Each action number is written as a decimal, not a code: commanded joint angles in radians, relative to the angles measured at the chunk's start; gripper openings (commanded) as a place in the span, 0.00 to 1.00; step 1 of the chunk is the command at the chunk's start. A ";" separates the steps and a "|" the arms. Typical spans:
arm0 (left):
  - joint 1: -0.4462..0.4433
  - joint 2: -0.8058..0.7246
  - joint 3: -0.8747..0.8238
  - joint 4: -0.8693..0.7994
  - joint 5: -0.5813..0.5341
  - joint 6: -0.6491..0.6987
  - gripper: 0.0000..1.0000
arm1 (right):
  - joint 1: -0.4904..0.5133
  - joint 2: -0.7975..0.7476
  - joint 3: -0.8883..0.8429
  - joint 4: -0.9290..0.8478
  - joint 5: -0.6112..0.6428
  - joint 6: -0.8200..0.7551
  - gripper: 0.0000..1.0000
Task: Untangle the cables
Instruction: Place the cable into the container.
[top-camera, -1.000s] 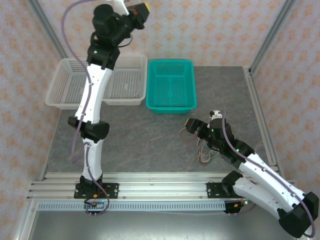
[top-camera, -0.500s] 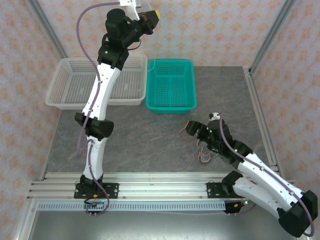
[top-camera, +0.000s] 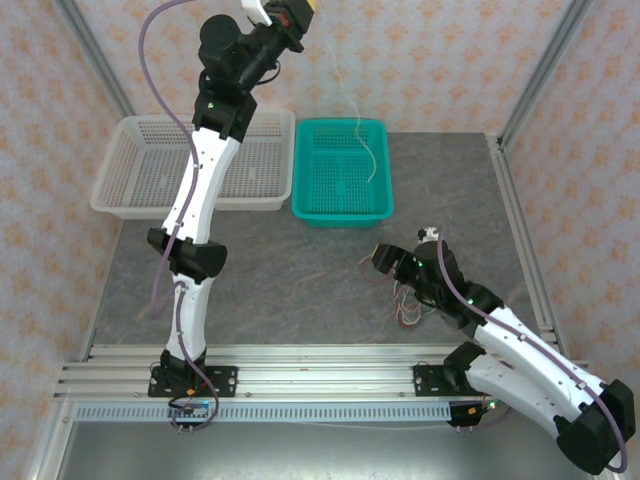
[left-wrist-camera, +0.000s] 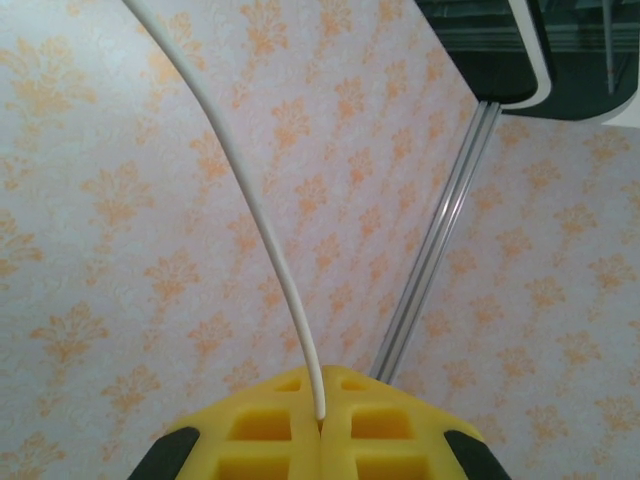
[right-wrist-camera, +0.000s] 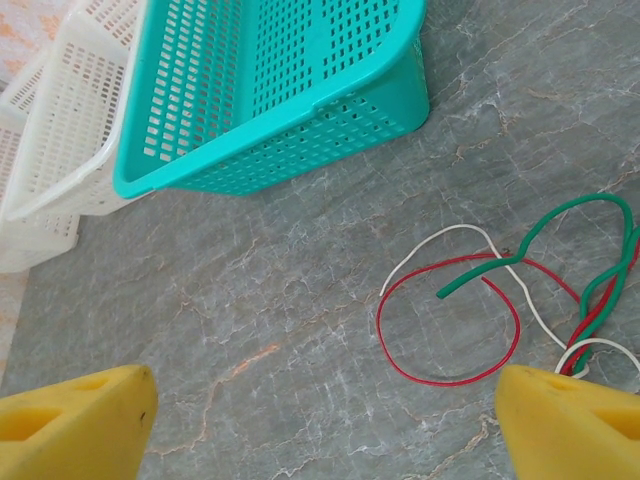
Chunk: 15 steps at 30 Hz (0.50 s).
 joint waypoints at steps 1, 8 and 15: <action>-0.015 0.001 -0.014 -0.113 0.002 0.048 0.00 | -0.004 -0.005 0.004 -0.008 0.015 0.000 0.88; -0.054 -0.036 -0.300 -0.195 -0.032 0.156 0.00 | -0.005 -0.040 0.002 -0.054 0.025 -0.005 0.88; -0.127 -0.114 -0.648 -0.204 -0.105 0.229 0.00 | -0.007 -0.035 0.007 -0.040 0.024 -0.010 0.89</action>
